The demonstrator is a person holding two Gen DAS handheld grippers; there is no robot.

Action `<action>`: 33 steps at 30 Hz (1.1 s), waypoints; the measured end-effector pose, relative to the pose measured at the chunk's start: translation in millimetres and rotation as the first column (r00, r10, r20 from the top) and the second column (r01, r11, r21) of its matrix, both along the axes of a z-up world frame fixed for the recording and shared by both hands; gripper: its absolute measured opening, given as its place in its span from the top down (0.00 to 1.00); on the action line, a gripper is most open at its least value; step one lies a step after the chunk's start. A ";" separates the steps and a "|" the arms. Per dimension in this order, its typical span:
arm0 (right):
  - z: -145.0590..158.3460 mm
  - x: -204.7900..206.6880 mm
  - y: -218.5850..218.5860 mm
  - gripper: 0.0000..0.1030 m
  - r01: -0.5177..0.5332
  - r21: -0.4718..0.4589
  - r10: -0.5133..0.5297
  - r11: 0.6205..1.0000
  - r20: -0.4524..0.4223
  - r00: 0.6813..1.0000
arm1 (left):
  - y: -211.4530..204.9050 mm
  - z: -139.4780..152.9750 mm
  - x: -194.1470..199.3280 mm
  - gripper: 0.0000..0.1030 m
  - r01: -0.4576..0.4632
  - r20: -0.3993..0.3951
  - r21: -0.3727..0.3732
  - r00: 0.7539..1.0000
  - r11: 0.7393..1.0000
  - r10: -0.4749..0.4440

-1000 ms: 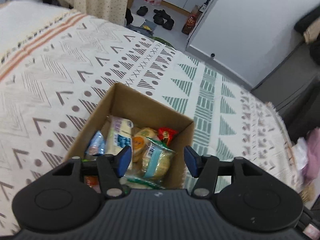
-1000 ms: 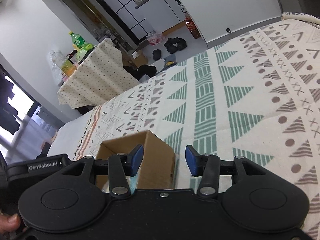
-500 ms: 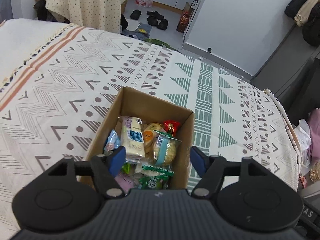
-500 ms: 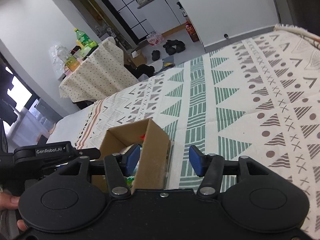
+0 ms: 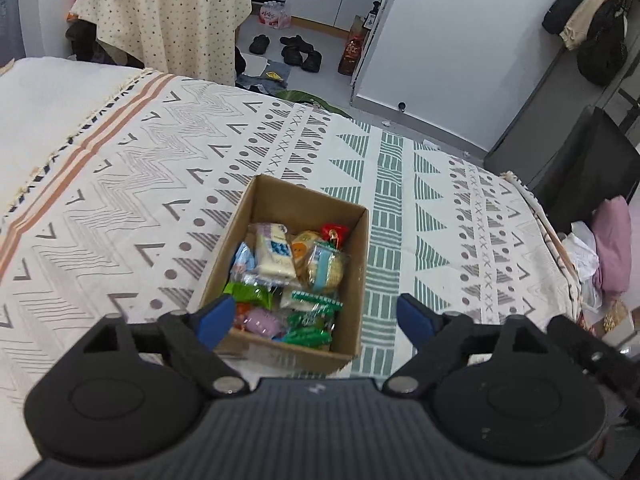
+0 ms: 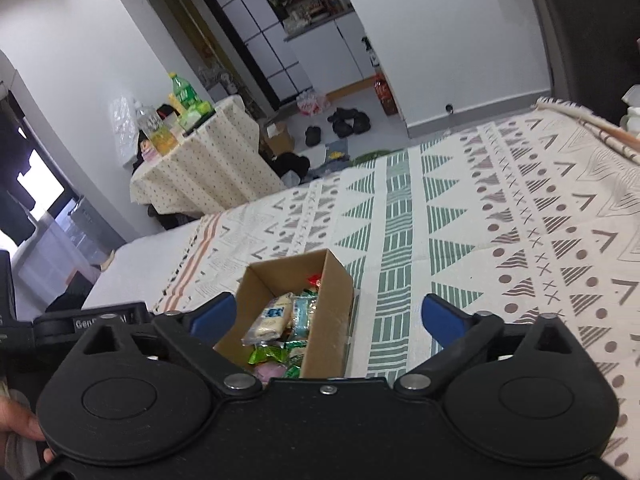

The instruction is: Organize snacks

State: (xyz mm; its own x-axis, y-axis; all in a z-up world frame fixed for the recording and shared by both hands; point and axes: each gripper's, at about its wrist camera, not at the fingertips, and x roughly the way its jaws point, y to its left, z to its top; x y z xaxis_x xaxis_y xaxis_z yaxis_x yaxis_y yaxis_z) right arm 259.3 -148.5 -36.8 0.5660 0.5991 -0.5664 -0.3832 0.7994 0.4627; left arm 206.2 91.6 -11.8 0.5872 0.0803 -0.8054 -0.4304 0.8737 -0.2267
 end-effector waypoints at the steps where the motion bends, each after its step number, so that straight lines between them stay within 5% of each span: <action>1: 4.6 -4.7 -1.9 0.00 0.000 0.006 -0.001 1.000 0.004 1.000 | -1.0 3.5 -5.1 0.10 0.007 0.006 -0.001 1.000 1.000 -0.007; 6: 20.2 -25.3 -6.0 0.00 0.001 -0.013 -0.001 1.000 0.022 1.000 | -5.2 17.1 -32.2 0.00 0.010 0.039 0.004 0.999 1.000 -0.011; 33: 55.0 -129.9 -25.8 0.00 0.059 -0.099 -0.047 0.993 0.115 0.992 | -26.2 57.4 -141.3 0.00 0.134 0.130 0.113 0.980 0.984 -0.149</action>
